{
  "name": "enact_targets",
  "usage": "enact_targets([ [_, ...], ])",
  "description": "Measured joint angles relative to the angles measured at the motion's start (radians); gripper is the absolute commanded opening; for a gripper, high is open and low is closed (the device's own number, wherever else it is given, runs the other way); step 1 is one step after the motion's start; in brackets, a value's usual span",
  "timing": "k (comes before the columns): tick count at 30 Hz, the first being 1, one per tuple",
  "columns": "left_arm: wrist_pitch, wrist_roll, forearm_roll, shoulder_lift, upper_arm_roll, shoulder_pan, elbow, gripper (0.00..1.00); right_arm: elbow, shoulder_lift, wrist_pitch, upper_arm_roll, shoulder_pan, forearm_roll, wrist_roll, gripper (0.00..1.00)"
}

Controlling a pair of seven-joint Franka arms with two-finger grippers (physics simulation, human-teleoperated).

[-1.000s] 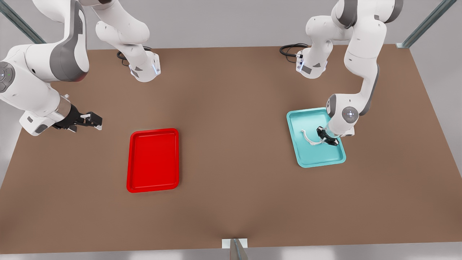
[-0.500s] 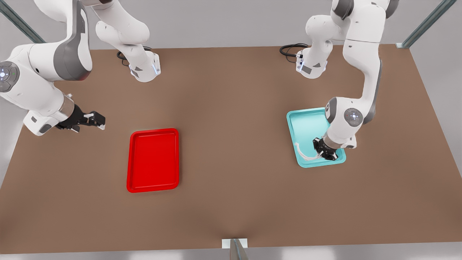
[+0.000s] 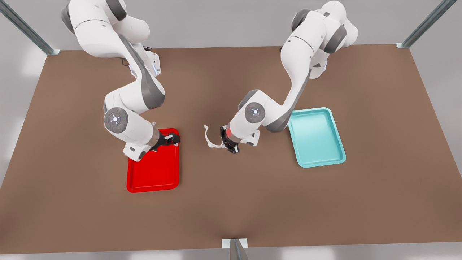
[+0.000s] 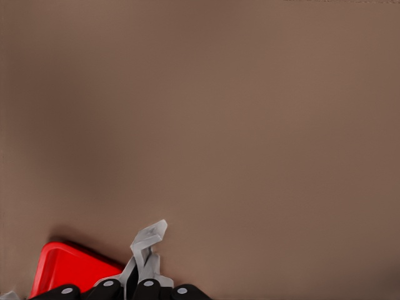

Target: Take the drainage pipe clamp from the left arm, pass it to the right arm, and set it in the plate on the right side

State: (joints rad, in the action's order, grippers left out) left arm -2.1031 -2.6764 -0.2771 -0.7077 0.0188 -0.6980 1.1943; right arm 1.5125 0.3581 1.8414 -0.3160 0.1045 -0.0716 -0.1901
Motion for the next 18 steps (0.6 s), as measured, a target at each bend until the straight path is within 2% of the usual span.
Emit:
enact_targets([
  [6, 0.006, -0.154, -0.004, -0.01, -0.002, -0.003, -0.008, 0.21, 0.131, -0.061, 0.063, -0.089, 0.008, -0.005, -0.132, 1.0],
  [18, -0.008, -0.221, -0.006, -0.013, -0.001, -0.014, -0.008, 0.21, 0.114, 0.028, 0.183, -0.124, 0.052, -0.007, -0.312, 1.0],
])
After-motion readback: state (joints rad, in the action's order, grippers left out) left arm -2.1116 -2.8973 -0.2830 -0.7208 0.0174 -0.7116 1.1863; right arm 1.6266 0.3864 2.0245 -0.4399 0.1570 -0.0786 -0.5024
